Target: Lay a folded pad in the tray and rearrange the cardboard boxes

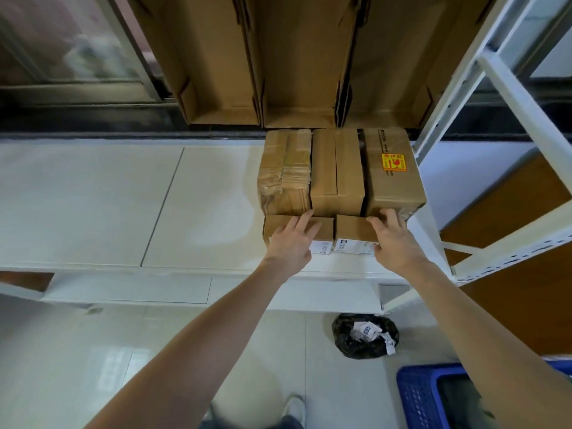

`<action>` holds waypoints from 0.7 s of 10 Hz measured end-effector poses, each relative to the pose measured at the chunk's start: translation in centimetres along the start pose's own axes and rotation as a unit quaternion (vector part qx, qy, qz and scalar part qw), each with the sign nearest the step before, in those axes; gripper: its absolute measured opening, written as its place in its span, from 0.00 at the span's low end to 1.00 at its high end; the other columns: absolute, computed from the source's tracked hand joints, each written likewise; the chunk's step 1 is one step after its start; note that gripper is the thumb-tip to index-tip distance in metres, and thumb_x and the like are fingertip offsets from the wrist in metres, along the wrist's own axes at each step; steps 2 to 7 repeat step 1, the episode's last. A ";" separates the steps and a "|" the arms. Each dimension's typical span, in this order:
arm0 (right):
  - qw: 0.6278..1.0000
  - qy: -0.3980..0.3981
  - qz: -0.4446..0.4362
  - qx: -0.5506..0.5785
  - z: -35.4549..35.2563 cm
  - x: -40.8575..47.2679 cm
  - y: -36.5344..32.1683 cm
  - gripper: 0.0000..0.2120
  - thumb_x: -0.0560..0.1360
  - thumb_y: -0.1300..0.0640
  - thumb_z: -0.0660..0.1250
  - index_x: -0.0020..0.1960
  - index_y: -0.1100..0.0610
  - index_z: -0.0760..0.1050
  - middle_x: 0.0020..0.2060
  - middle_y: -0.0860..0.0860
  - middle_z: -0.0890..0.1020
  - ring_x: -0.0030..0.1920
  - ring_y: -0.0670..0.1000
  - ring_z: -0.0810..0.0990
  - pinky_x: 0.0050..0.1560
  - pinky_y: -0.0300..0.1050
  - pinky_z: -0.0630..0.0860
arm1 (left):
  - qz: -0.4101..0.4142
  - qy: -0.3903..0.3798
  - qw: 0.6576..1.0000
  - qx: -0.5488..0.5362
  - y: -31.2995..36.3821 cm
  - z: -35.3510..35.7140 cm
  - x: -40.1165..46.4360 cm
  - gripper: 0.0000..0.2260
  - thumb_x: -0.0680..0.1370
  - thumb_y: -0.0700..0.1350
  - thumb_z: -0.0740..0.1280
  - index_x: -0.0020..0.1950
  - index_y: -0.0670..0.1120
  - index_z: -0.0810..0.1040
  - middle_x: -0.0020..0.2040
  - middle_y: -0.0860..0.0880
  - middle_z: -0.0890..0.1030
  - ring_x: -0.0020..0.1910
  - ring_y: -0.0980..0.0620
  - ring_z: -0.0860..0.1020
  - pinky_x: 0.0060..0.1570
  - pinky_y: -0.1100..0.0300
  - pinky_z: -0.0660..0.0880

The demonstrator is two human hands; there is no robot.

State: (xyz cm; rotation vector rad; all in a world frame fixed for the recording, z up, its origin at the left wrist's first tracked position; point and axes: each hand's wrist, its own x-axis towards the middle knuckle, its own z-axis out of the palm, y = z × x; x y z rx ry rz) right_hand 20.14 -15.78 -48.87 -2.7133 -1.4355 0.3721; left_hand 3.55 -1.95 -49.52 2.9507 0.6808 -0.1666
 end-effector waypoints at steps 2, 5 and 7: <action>1.000 0.022 0.003 -0.007 -1.2 -0.1 -0.8 0.30 0.71 0.63 0.66 0.71 0.56 0.61 0.64 0.58 0.63 0.65 0.59 0.64 0.64 0.53 0.69 | 0.016 0.012 1.000 0.009 -0.7 -0.8 -0.7 0.29 0.77 0.51 0.62 0.76 0.49 0.55 0.77 0.46 0.54 0.71 0.45 0.62 0.65 0.49 0.66; 1.000 0.022 0.003 -0.007 -1.2 -0.1 -0.8 0.30 0.71 0.63 0.66 0.71 0.56 0.61 0.64 0.58 0.63 0.65 0.59 0.64 0.64 0.53 0.69 | 0.016 0.012 1.000 0.009 -0.7 -0.8 -0.7 0.29 0.77 0.51 0.62 0.76 0.49 0.55 0.77 0.46 0.54 0.71 0.45 0.62 0.65 0.49 0.66; 1.000 0.022 0.003 -0.007 -1.2 -0.1 -0.8 0.30 0.71 0.63 0.66 0.71 0.56 0.61 0.64 0.58 0.63 0.65 0.59 0.64 0.64 0.53 0.69 | 0.016 0.012 1.000 0.009 -0.7 -0.8 -0.7 0.29 0.77 0.51 0.62 0.76 0.49 0.55 0.77 0.46 0.54 0.71 0.45 0.62 0.65 0.49 0.66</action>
